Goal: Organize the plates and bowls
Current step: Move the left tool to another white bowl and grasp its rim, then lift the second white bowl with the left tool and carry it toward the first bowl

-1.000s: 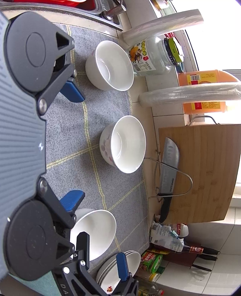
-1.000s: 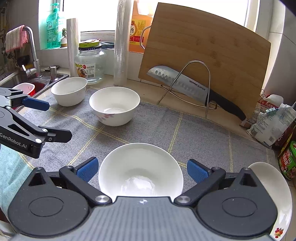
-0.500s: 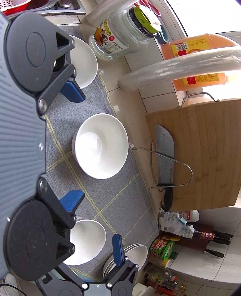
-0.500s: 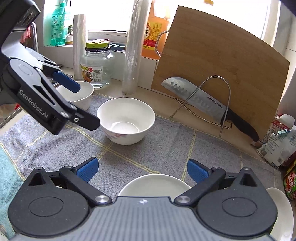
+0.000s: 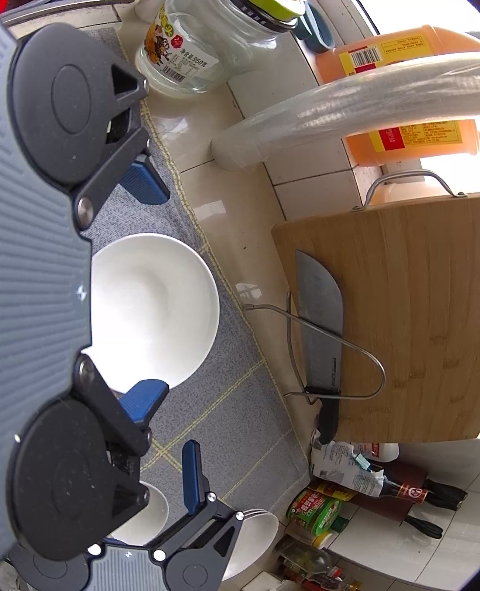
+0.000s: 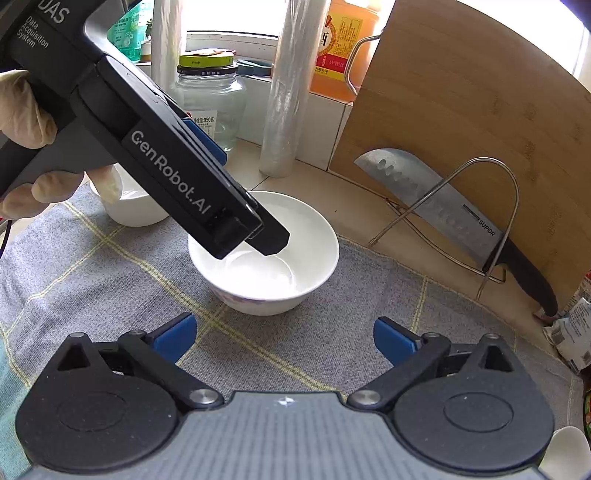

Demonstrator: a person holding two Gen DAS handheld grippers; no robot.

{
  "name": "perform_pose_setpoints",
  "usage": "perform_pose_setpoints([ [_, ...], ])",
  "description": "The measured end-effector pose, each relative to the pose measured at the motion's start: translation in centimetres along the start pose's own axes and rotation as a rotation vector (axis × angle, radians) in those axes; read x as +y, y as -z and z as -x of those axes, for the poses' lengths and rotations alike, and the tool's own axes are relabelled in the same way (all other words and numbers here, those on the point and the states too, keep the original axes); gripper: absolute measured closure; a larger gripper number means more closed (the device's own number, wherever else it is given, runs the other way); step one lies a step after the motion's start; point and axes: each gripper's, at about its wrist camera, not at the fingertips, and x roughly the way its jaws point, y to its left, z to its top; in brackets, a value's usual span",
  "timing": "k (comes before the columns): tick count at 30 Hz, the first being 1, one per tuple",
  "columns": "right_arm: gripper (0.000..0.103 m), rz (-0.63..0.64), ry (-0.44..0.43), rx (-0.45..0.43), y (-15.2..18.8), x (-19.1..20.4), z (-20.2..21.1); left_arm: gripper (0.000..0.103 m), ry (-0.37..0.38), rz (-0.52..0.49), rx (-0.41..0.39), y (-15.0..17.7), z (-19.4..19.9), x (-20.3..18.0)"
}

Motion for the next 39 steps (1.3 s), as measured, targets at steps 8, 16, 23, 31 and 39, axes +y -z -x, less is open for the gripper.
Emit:
perform_pose_setpoints([
  [8, 0.000, 0.029, -0.027, 0.022, -1.0, -0.1, -1.7, 0.004, 0.012, 0.009, 0.030, -0.6, -1.7, 1.2],
  [16, 0.000, 0.057, -0.026, 0.039, -1.9, 0.4, -3.5, 0.012, 0.066, 0.022, 0.062, -0.6, -3.1, 2.3],
  [23, 0.001, 0.068, -0.040, 0.038, -2.2, 0.7, -4.1, 0.020, 0.104, -0.010, 0.103, -0.5, -3.8, 2.2],
  [31, 0.013, 0.065, -0.064, 0.031, -2.3, 0.4, -4.3, 0.026, 0.128, -0.023, 0.120, -0.6, -3.9, 2.3],
  [39, 0.018, 0.074, -0.071, 0.026, -2.2, 0.8, -4.0, 0.036, 0.152, -0.013, 0.120, -0.7, -3.9, 2.3],
])
